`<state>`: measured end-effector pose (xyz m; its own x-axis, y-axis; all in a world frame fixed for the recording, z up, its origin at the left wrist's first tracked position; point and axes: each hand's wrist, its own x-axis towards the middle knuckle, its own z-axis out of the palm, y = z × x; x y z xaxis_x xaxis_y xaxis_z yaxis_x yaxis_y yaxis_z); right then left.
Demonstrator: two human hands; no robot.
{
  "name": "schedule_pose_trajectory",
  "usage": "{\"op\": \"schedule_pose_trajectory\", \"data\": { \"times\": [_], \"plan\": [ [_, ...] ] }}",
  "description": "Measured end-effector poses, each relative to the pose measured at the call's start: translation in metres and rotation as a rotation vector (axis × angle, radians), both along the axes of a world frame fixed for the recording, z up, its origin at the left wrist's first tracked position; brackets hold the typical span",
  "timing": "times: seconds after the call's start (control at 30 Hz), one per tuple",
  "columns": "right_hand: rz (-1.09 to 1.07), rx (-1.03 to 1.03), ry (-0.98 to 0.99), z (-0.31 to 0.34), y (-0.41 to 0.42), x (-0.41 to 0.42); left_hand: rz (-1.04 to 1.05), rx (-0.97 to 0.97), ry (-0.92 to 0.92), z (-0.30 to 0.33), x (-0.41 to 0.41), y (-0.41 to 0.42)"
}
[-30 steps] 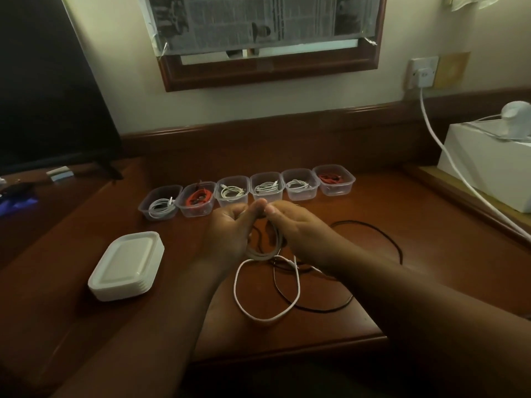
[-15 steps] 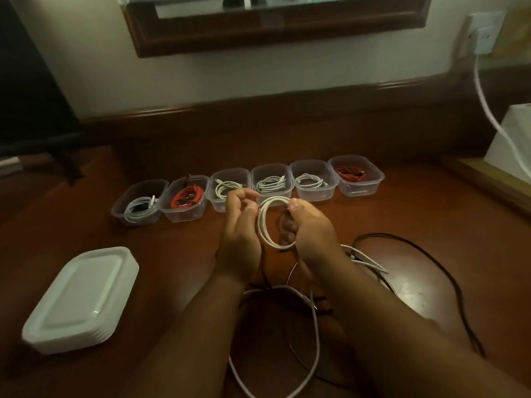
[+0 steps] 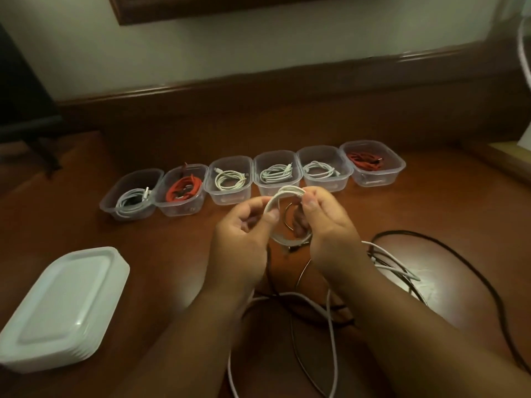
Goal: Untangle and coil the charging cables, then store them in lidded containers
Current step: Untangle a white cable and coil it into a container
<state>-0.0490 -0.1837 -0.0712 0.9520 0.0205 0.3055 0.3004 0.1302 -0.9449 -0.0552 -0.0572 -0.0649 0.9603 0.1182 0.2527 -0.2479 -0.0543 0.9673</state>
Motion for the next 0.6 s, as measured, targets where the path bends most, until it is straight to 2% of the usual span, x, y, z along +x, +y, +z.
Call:
{"op": "schedule_pose_trajectory", "data": {
  "times": [0.07, 0.2, 0.3, 0.37, 0.5, 0.6],
  "plan": [
    [-0.018, -0.097, -0.055, -0.002, 0.001, 0.0, -0.099, -0.235, 0.129, 0.006, -0.001, 0.001],
    [-0.233, -0.563, -0.225, -0.01, -0.003, 0.007, -0.285, -0.519, 0.279, 0.012, -0.004, 0.008],
    [-0.268, -0.757, -0.202, -0.014, -0.006, 0.012, -0.393, -0.752, 0.395, 0.015, -0.005, 0.01],
    [-0.261, -0.822, -0.178, -0.015, -0.007, 0.014, -0.413, -0.84, 0.435, 0.016, -0.005, 0.009],
    [-0.286, -0.826, -0.208, -0.014, -0.007, 0.016, -0.41, -0.832, 0.456, 0.013, -0.001, 0.013],
    [-0.305, -0.762, -0.205, -0.011, -0.008, 0.015, -0.34, -0.575, 0.351, 0.015, -0.004, 0.011]
  ]
}}
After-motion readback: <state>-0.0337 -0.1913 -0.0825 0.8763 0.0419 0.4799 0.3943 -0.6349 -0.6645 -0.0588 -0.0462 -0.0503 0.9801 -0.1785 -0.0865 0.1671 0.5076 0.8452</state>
